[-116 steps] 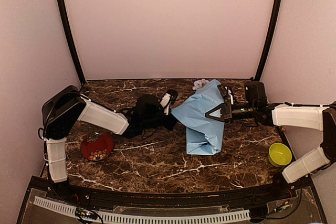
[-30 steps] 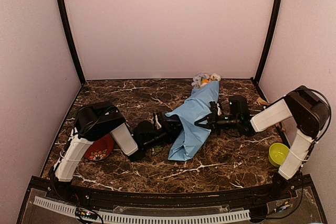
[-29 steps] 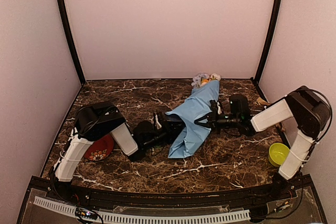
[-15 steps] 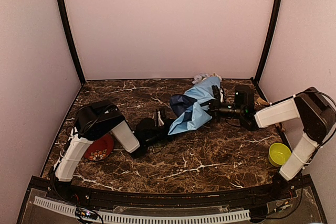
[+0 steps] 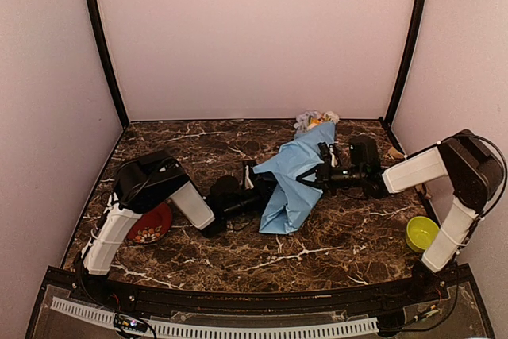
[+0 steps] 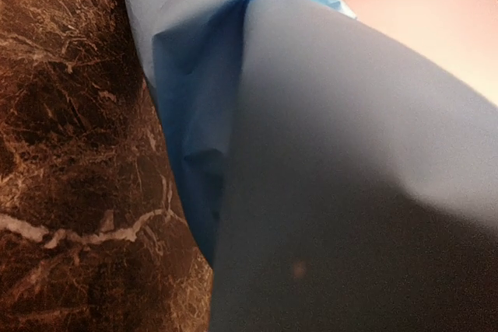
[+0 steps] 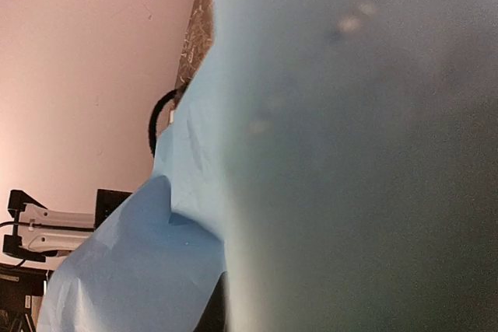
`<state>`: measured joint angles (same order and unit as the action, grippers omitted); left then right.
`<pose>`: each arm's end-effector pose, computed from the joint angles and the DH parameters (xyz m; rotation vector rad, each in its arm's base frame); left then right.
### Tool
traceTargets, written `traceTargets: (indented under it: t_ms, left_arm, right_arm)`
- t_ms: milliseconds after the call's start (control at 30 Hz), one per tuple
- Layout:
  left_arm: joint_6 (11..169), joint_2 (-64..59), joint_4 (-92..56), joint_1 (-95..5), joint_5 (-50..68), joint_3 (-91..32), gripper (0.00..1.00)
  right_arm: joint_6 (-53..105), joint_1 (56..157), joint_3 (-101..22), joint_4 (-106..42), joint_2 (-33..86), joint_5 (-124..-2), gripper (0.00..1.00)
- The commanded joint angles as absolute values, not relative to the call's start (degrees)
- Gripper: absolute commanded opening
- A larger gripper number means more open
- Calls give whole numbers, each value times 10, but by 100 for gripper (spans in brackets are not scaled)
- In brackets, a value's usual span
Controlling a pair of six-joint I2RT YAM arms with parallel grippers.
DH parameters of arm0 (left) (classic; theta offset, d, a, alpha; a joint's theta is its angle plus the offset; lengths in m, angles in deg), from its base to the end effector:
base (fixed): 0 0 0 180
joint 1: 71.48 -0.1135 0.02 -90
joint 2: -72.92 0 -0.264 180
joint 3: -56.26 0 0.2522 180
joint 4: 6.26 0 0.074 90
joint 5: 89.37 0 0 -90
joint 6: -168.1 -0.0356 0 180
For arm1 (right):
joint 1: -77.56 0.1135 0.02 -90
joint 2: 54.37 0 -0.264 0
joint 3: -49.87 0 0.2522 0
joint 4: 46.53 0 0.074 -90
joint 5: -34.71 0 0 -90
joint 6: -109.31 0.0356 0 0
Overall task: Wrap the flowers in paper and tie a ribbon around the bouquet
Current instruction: Adjust the corner of the folded wrapping paper at the center of the board.
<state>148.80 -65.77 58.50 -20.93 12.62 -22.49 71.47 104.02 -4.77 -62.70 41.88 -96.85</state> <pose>0.2822 -0.3546 0.0786 -0.1117 1.7969 -1.7879 0.2833 0.1674 0.1652 -0.0250 2.2766 1.5360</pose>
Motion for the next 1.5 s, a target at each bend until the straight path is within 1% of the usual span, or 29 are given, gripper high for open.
traceTargets:
  t_ms: [0, 100, 200, 267, 367, 433, 500, 600, 633, 667, 733, 800, 867, 967, 1033, 1133, 1200, 1233, 1267, 1300, 1367, 1400, 1467]
  left_arm:
    - [1508, -696, 597, -204, 137, -225, 0]
    - [1538, -719, 632, -204, 147, -231, 0]
    - [1546, -725, 635, -201, 155, -244, 0]
    - [1550, -729, 630, -201, 154, -243, 0]
    - [1589, -759, 652, -198, 155, -254, 0]
    - [1629, -791, 676, -195, 156, -272, 0]
    - [1657, -815, 690, -193, 151, -279, 0]
    - [1672, -820, 676, -193, 152, -269, 0]
    - [1672, -814, 662, -195, 153, -261, 0]
    - [1671, -801, 638, -197, 154, -249, 2]
    - [1652, -762, 592, -203, 149, -215, 12]
    - [1627, -710, 529, -207, 135, -169, 22]
    - [1607, -649, 458, -207, 114, -113, 29]
    - [1581, -571, 408, -210, 80, -42, 38]
    - [1561, -510, 353, -214, 59, -8, 43]
    - [1490, -432, 303, -216, 11, 25, 44]
    - [1372, -381, 235, -214, -6, -8, 46]
    - [1280, -368, 199, -212, -5, -42, 47]
    - [1228, -358, 162, -212, 0, -76, 49]
    - [1184, -354, 132, -212, 3, -111, 54]
    - [1126, -358, 89, -217, 7, -170, 65]
    - [1110, -368, 73, -224, 18, -196, 69]
    - [1107, -397, 35, -242, 40, -248, 71]
  right_arm:
    - [657, 1036, -45, -599, 454, -954, 8]
    - [633, 1033, -58, -568, 481, -944, 15]
    - [608, 1032, -83, -528, 515, -940, 21]
    - [599, 1033, -95, -510, 524, -932, 24]
    - [592, 1032, -110, -478, 525, -895, 32]
    - [589, 1032, -120, -458, 532, -878, 33]
    - [590, 1031, -120, -463, 542, -888, 33]
    - [603, 1029, -110, -492, 549, -923, 34]
    - [603, 1028, -108, -488, 545, -916, 32]
    - [602, 1027, -104, -486, 536, -910, 28]
    - [605, 1021, -94, -479, 522, -896, 20]
    - [605, 1016, -85, -471, 509, -886, 16]
    - [595, 1013, -82, -456, 499, -881, 12]
    - [591, 1012, -79, -455, 494, -895, 7]
    - [591, 1011, -77, -456, 492, -901, 6]
    - [584, 1011, -77, -450, 485, -905, 5]
    - [577, 1012, -81, -440, 480, -908, 5]
    - [574, 1012, -82, -437, 478, -913, 5]
    - [572, 1012, -83, -435, 476, -918, 4]
    - [570, 1012, -84, -434, 474, -922, 4]
    - [566, 1011, -86, -430, 471, -928, 4]
    - [564, 1011, -88, -428, 470, -930, 3]
    - [561, 1012, -90, -430, 470, -940, 3]
